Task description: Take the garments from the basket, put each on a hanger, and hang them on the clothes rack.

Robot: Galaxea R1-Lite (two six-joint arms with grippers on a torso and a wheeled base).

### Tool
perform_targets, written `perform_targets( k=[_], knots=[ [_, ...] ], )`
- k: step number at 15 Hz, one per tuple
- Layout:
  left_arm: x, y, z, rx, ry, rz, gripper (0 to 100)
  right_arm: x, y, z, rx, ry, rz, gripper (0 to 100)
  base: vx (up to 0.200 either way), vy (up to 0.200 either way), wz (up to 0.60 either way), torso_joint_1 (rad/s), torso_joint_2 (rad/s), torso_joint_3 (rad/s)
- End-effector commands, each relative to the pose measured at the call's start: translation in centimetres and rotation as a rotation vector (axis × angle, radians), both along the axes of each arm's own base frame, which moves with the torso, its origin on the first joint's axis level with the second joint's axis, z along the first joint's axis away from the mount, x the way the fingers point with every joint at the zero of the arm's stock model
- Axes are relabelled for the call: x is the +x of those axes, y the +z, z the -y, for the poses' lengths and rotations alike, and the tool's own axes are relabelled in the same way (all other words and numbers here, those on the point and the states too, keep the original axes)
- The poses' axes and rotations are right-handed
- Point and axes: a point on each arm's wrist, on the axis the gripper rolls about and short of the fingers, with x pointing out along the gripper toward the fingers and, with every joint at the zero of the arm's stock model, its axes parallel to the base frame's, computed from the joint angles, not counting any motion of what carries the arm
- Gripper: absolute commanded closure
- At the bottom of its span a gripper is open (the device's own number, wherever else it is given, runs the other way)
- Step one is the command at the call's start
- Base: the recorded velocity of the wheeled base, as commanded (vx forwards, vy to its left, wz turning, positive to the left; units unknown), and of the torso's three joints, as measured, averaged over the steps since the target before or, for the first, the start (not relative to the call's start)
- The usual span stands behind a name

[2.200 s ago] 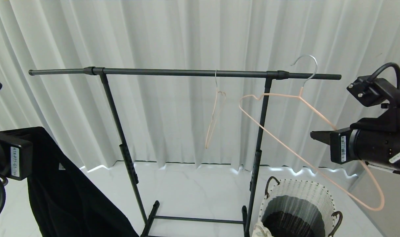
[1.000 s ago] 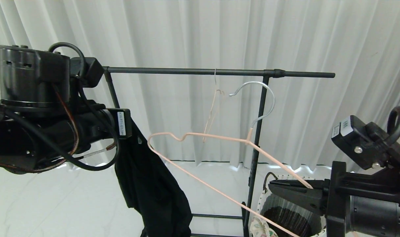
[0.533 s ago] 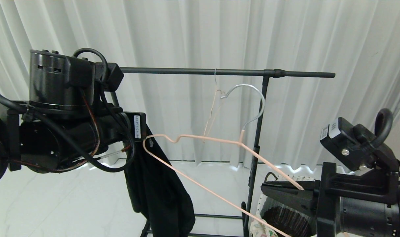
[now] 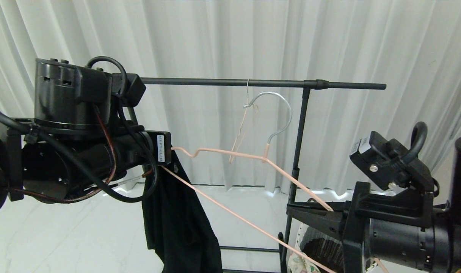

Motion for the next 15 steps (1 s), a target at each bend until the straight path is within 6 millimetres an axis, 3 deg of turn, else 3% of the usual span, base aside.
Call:
perform_targets(
  k=[1,8,15],
  knots=[
    [-0.4,0.2,0.5,-0.004,-0.024,0.007,100,0.5,-0.4,-0.8,-0.009,0.003,-0.006,100,0.000,0.000,0.00,0.000,0.00,0.000],
    [-2.8,1.9,3.9,-0.121,-0.164,0.034,100,1.0,-1.0,-2.4,-0.029,0.017,-0.017,100,0.000,0.000,0.00,0.000,0.00,0.000],
    [-4.5,2.8,6.2,-0.147,-0.277,0.049,100,1.4,-1.8,-5.3,-0.024,0.045,-0.047,100,0.000,0.000,0.00,0.000,0.00,0.000]
  ],
)
